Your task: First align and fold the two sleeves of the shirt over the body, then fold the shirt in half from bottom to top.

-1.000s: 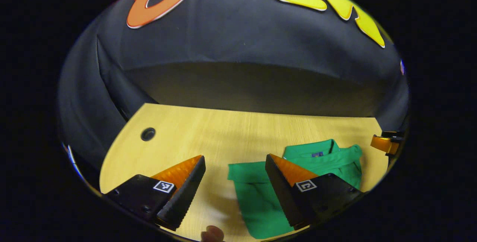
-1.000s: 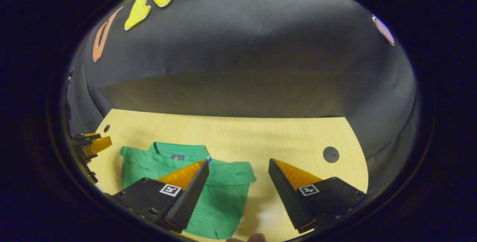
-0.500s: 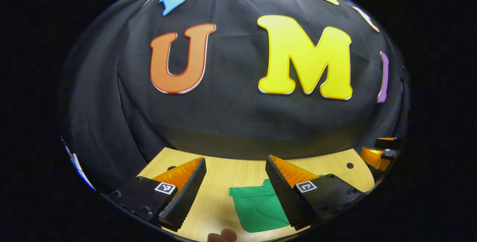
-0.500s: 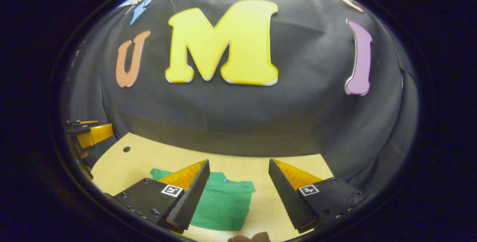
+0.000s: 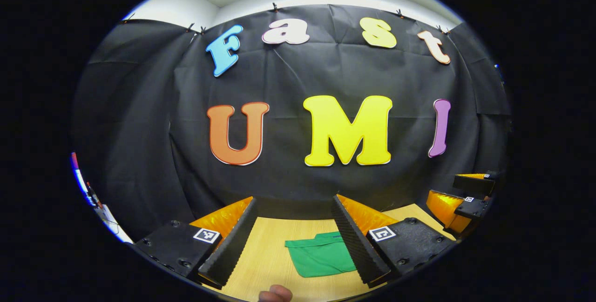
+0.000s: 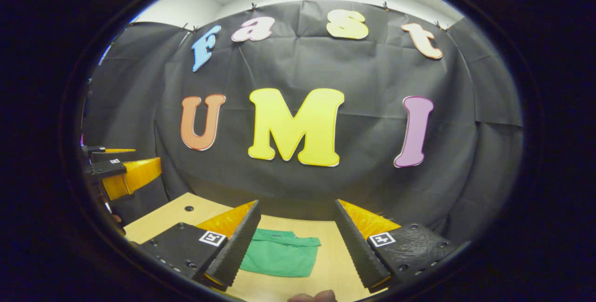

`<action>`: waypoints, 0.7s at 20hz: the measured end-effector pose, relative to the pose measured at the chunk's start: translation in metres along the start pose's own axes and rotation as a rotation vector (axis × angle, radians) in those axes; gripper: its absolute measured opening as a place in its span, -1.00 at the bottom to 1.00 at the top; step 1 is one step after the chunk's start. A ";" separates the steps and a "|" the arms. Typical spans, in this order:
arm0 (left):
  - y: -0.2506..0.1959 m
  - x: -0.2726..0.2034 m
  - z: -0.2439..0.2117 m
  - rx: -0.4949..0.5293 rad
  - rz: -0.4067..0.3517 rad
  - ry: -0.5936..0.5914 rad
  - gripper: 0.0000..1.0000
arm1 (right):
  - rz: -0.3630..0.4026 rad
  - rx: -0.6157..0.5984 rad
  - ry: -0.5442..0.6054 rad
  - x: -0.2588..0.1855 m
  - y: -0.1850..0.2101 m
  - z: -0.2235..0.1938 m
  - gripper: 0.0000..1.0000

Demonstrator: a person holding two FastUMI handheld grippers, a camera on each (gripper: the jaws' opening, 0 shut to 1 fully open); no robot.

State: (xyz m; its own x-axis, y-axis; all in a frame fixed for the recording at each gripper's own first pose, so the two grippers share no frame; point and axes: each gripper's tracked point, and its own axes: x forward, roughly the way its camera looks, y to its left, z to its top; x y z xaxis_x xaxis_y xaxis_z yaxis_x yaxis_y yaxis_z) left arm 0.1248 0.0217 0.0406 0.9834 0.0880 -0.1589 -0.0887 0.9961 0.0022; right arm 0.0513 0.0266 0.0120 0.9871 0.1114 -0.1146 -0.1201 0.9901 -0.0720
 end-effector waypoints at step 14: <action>-0.011 -0.057 0.000 0.023 0.006 -0.031 1.00 | -0.034 0.023 -0.051 -0.071 -0.002 -0.006 0.90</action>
State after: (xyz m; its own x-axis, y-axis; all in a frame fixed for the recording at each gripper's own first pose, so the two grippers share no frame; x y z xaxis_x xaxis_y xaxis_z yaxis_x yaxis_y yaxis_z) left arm 0.0700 0.0060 0.0492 0.9873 0.0936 -0.1284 -0.0910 0.9955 0.0259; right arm -0.0189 0.0164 0.0139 0.9947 0.0815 -0.0619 -0.0848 0.9951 -0.0517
